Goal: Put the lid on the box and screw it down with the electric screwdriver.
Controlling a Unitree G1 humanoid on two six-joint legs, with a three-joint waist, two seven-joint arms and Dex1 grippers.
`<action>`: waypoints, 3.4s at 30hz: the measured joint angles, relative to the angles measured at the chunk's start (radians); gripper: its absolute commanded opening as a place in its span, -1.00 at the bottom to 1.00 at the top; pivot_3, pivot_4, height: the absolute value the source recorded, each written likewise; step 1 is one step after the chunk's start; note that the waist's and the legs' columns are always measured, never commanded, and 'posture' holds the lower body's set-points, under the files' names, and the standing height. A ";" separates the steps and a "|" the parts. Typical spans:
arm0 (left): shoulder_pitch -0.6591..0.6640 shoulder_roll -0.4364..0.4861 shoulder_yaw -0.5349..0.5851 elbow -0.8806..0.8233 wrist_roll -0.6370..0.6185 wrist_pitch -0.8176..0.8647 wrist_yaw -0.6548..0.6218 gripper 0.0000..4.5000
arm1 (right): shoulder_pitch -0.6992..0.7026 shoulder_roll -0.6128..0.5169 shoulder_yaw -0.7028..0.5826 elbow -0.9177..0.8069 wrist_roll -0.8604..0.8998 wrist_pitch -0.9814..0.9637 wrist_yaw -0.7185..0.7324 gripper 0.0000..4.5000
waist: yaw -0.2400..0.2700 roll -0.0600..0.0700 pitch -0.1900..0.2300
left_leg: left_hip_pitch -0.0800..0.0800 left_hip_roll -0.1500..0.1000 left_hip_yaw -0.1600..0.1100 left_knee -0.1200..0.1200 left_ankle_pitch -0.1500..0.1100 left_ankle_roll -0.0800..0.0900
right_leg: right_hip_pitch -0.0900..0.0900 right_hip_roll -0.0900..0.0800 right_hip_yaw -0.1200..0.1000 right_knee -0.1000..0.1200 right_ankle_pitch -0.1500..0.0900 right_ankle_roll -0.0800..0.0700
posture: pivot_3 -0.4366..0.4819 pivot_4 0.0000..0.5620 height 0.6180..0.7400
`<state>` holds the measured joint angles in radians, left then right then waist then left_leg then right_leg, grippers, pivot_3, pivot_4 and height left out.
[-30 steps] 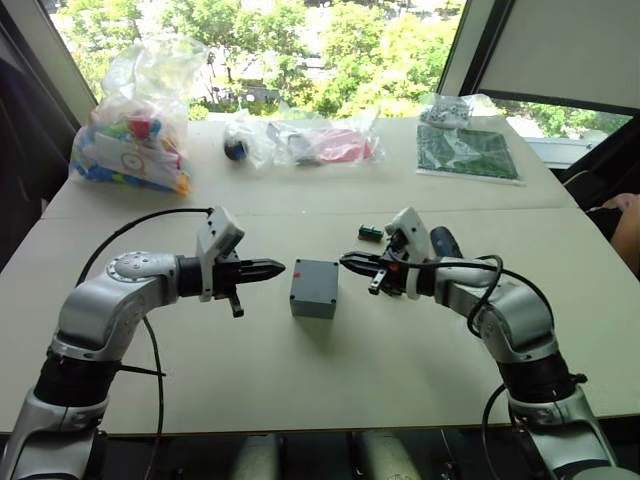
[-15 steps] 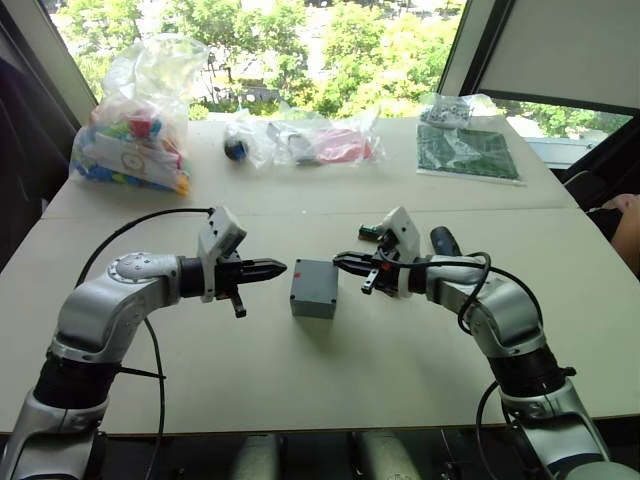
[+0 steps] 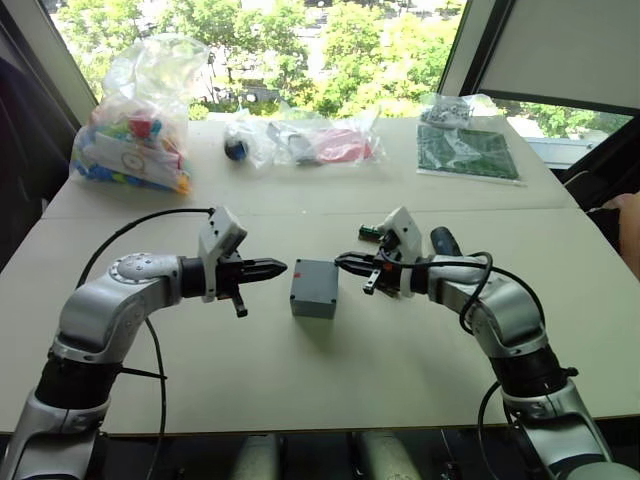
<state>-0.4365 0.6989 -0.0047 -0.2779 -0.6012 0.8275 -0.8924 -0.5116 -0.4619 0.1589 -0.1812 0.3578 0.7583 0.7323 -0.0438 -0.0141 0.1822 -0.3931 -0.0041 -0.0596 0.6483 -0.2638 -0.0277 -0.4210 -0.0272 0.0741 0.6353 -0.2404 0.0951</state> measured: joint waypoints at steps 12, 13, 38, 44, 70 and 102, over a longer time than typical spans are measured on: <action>0.000 -0.002 0.000 0.000 0.000 0.000 0.003 -1.00 | 0.002 -0.001 0.012 0.022 -0.021 -0.009 0.010 -0.12 | 0.000 0.000 0.000 | 0.000 0.000 0.000 0.000 0.000 0.000 | 0.000 0.000 0.000 0.000 0.000 0.000 | -0.05 -0.47 1.00; 0.000 -0.004 0.000 0.000 0.000 0.000 0.003 -1.00 | 0.002 -0.002 0.012 0.022 -0.022 -0.007 0.009 0.05 | 0.000 0.000 0.000 | 0.000 0.000 0.000 0.000 0.000 0.000 | 0.000 0.000 0.000 0.000 0.000 0.000 | -0.05 -0.47 1.00; -0.134 -0.003 -0.142 -0.144 0.004 -0.101 -0.128 -1.00 | -0.279 -0.597 0.120 0.266 -0.031 0.507 0.198 0.99 | 0.000 0.001 0.001 | 0.000 0.000 0.003 0.000 0.000 0.000 | 0.000 0.000 0.002 -0.003 0.000 0.000 | -0.05 -0.47 1.00; -0.072 -0.019 -0.139 -0.156 0.004 -0.111 -0.091 -1.00 | -0.308 -0.567 0.224 0.377 -0.051 0.561 0.222 0.99 | 0.001 0.001 0.002 | 0.000 0.000 0.003 0.000 0.000 0.000 | 0.000 0.000 0.002 -0.003 0.000 0.000 | -0.05 -0.47 1.00; 0.007 -0.064 -0.080 -0.097 0.002 -0.138 -0.006 -1.00 | -0.453 -0.513 0.412 0.585 -0.207 0.404 0.393 -0.16 | 0.001 0.002 0.003 | 0.001 -0.001 0.003 0.003 0.000 0.000 | 0.004 -0.001 0.001 -0.004 0.000 0.000 | -0.05 -0.47 1.00; -0.163 -0.090 -0.226 0.264 0.215 -0.217 -0.108 -1.00 | -0.092 0.384 -0.332 -0.046 0.178 -0.092 -0.238 -0.16 | -0.003 0.005 0.006 | -0.001 -0.001 0.000 -0.001 0.004 -0.006 | -0.006 0.001 0.002 0.011 0.000 0.001 | -0.05 -0.47 1.00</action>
<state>-0.5995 0.6089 -0.2310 -0.0140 -0.3859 0.6102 -1.0001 -0.6035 -0.0776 -0.1732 -0.2273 0.5357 0.6666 0.4941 -0.0469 -0.0095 0.1880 -0.3936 -0.0052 -0.0601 0.6468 -0.2600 -0.0341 -0.4275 -0.0264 0.0758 0.6463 -0.2403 0.0958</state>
